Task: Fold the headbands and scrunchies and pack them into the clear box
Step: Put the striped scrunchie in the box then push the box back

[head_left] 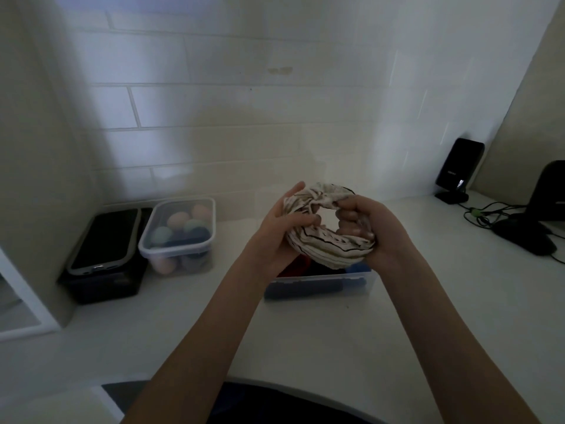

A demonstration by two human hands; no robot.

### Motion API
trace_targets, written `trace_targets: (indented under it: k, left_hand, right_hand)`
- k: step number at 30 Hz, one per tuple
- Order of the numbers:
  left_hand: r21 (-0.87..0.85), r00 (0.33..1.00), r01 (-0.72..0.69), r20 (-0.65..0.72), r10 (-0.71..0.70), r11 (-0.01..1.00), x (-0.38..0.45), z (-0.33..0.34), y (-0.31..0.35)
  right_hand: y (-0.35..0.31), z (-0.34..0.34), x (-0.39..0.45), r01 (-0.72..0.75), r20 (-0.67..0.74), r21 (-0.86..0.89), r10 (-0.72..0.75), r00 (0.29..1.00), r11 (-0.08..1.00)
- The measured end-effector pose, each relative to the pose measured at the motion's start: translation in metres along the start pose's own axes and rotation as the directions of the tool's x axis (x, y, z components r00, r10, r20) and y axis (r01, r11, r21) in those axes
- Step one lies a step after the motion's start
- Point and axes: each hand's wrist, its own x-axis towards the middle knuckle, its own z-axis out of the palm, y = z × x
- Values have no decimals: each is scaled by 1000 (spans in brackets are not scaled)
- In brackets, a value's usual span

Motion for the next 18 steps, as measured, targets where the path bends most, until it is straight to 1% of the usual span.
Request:
trace_targets:
  k: [2,3,4,5,6,8,11,13,16,18]
  left_hand:
    - [-120,1000,-28,-7,27,992,0,1,-3]
    - [-131,1000,-29,4,30,991,0,2,-3]
    - [-118,999,-26,16,28,993,-2,5,-3]
    - [-94,999,-21,32,24,995,-3,5,-3]
    - [-64,999,-17,44,20,998,-3,6,-3]
    - [-10,998,-20,55,20,1000,-4,7,-2]
    - [41,996,-28,82,25,999,-6,6,-1]
    - [48,994,5,112,-10,999,-7,4,-1]
    - [124,993,32,111,-46,992,-6,0,-2]
    - [127,997,-16,72,7,992,-4,-3,-1]
  right_hand:
    - [-1,3,-3,15,20,-259,-10,1000,966]
    - [0,4,-6,27,16,-392,-22,1000,919]
    - [1,4,-7,44,8,-487,-46,999,872]
    - [2,4,-7,69,-4,-525,-83,997,848]
    - [2,4,-6,102,-15,-520,-129,992,848]
    - [1,0,-3,163,-35,-436,-198,980,885]
    - [-3,-6,-1,193,1,-207,-197,980,959]
    - [-5,-6,-3,215,13,-119,-215,977,969]
    - [-8,-3,-4,265,-10,-64,-266,964,962]
    - [-6,-4,-3,275,-22,-71,-277,961,959]
